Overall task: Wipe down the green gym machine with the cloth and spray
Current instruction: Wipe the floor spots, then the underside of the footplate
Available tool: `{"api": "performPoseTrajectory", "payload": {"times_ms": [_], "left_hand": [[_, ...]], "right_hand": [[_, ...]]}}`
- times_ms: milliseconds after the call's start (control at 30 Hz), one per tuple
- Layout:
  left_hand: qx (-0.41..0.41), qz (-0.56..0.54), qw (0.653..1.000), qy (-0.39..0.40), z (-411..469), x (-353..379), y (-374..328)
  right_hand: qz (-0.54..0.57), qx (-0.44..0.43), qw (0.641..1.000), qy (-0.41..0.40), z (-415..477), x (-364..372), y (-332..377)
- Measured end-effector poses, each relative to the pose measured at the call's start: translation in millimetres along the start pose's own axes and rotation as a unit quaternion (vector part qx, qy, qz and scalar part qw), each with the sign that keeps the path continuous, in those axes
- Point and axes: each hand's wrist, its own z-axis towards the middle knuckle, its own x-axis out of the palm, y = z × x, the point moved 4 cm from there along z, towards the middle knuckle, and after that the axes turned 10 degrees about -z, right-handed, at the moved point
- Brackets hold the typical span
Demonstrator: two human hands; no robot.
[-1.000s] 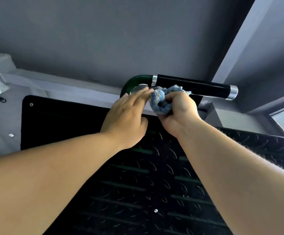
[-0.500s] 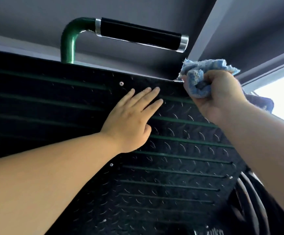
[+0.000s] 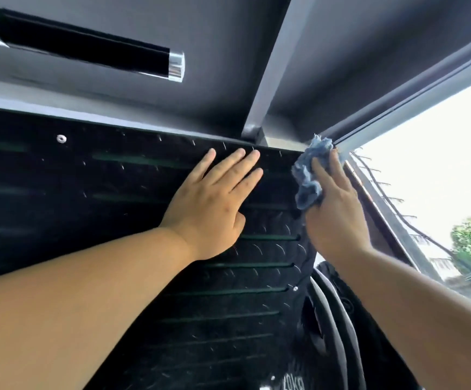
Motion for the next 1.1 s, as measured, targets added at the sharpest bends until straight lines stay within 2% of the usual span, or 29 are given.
{"api": "performPoseTrajectory", "payload": {"times_ms": [67,167,334,467,534,600,701,801,834,901,1001,1101], "left_hand": [[-0.021,0.019,1.0,-0.013,15,3,3],[-0.031,0.047,0.998,-0.032,24,16,2],[-0.031,0.079,0.994,-0.066,10,37,-10],[-0.021,0.087,0.992,-0.093,11,40,-9],[-0.018,0.082,0.991,-0.102,12,40,-10],[-0.017,0.081,0.991,-0.109,11,42,-11],[-0.012,0.079,0.99,-0.119,10,42,-11],[-0.011,0.073,0.99,-0.122,9,42,-10],[-0.009,0.072,0.99,-0.124,9,42,-10],[-0.007,0.071,0.989,-0.13,9,43,-10],[0.001,0.071,0.988,-0.137,9,44,-9],[-0.001,0.067,0.988,-0.138,9,44,-8]], "right_hand": [[-0.009,-0.008,1.0,0.005,-2,9,1],[-0.076,-0.07,0.995,0.009,-17,33,5],[-0.19,-0.162,0.968,0.013,-39,56,-24],[-0.117,-0.083,0.988,-0.059,13,33,-19],[-0.082,-0.072,0.99,-0.084,17,37,-14],[-0.076,-0.101,0.989,-0.079,-7,55,-19],[-0.112,-0.146,0.982,-0.03,-61,88,-46],[-0.126,-0.174,0.976,-0.027,-62,86,-57],[-0.104,-0.165,0.98,-0.042,-48,79,-52],[-0.029,-0.087,0.992,-0.083,-12,60,-37],[0.051,0.016,0.984,-0.17,19,43,-23],[-0.004,-0.019,0.988,-0.153,-3,64,-28]]}}
